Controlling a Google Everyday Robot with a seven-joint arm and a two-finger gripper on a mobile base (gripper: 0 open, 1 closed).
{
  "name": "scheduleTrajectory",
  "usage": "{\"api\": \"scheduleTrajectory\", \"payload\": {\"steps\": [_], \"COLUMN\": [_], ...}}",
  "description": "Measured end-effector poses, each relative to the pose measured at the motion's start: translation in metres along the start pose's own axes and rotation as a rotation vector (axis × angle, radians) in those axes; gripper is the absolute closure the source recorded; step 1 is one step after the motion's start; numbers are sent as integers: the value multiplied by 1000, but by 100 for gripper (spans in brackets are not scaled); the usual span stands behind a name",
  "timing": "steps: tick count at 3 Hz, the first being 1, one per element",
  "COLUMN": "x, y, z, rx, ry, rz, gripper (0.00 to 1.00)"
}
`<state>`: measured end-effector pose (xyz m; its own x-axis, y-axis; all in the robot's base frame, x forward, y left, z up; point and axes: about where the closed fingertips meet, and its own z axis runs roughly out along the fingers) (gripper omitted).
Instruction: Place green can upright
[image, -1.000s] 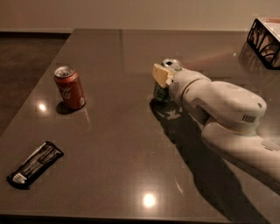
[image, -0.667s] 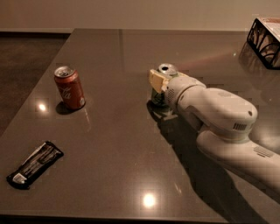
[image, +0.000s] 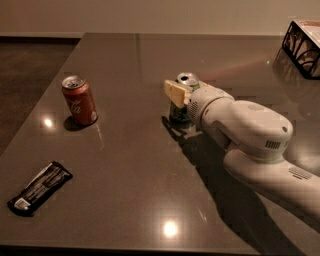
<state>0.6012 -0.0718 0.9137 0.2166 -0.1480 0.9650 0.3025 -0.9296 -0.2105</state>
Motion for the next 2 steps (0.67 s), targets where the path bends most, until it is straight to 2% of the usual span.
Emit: {"api": "scheduleTrajectory", "payload": {"steps": [1, 2], "x": [1, 1], "y": [-1, -1], "z": [0, 0], "rx": [1, 1], "ry": [1, 1], "rz": [-1, -1], "gripper": [0, 0]}}
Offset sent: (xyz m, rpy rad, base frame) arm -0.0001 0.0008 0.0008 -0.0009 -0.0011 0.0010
